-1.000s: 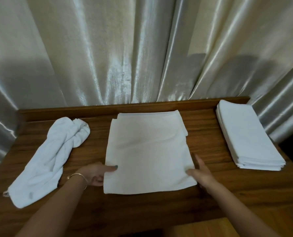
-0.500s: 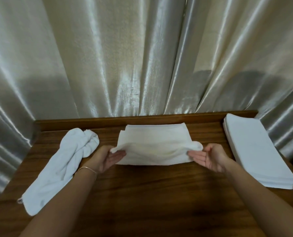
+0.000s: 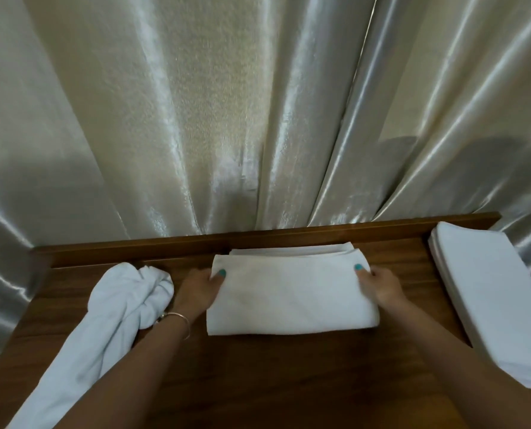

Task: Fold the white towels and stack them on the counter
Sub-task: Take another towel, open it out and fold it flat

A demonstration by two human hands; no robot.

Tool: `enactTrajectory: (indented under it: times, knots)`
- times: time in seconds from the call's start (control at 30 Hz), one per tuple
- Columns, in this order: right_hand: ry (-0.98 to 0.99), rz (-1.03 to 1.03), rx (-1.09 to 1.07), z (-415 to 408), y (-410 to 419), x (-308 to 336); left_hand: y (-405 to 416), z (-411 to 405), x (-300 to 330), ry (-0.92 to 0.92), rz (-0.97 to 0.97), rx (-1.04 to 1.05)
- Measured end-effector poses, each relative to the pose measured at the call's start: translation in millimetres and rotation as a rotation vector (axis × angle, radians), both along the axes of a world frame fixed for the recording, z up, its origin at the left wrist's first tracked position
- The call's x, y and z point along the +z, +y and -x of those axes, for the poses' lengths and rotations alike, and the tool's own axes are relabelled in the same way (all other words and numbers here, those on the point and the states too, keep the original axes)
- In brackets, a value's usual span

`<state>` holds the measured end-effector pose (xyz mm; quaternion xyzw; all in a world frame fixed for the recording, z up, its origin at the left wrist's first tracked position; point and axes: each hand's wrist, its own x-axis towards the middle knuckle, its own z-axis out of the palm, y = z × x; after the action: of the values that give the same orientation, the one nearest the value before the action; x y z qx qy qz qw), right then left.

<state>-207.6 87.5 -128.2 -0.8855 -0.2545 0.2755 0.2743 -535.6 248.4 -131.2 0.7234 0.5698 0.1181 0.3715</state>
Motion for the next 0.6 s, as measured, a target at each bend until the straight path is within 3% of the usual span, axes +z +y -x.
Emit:
enactTrajectory:
  times: [0.17,0.33,0.43,0.5,0.6]
  knots:
    - [-0.159,0.001,0.004,1,17,-29,12,-21,-26,-0.008,-0.135,0.064]
    - [-0.425,0.179,0.036,9,26,-44,9,-24,-53,0.177,-0.138,0.118]
    - [-0.402,0.179,-0.037,14,27,-48,8,-22,-57,0.173,-0.192,0.204]
    - [-0.348,0.229,-0.105,13,28,-47,7,-22,-55,0.118,-0.116,0.257]
    - [-0.356,0.412,-0.045,9,30,-38,10,-25,-45,0.131,0.097,0.231]
